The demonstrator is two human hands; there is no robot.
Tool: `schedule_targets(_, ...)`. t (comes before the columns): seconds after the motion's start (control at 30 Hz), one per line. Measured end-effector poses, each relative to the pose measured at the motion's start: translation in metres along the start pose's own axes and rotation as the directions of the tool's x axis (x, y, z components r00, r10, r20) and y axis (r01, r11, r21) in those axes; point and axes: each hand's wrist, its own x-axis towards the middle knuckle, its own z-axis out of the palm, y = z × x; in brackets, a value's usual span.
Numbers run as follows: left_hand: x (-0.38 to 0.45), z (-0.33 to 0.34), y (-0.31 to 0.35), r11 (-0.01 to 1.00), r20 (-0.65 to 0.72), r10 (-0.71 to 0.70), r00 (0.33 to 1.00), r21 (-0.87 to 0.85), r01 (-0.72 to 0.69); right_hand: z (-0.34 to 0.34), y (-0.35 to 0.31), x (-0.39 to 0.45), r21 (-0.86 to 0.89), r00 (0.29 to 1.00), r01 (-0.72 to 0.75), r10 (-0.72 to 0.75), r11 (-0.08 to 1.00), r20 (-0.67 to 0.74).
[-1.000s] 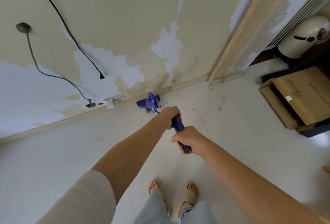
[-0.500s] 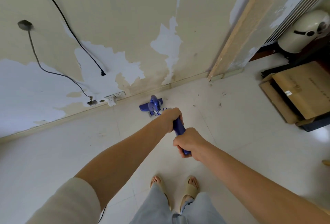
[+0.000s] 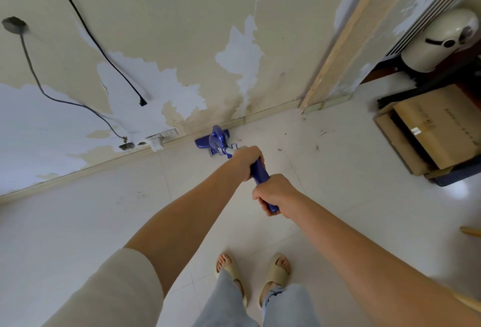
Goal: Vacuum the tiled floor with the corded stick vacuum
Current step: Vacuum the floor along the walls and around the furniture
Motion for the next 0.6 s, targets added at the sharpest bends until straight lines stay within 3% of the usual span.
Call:
schedule_targets(0.3, -0.012, -0.012, 0.002, 0.999, -0.012, -0.013, 1.0, 0.033, 0.014, -0.003, 0.0, -0.005, 0.208, 0.967, -0.009, -0.044, 0.978, 0.252)
schedule_targets(0.43, -0.015, 0.011, -0.019, 0.996, 0.011, -0.019, 1.0, -0.082, 0.02, -0.019, 0.028, -0.003, 0.149, 0.986, 0.044, -0.067, 0.988, 0.155)
schedule_targets(0.6, -0.031, 0.079, -0.025, 0.994, 0.022, -0.014, 1.0, -0.108, 0.016, -0.079, 0.058, -0.01, 0.111, 0.994, 0.087, -0.094, 0.99, 0.06)
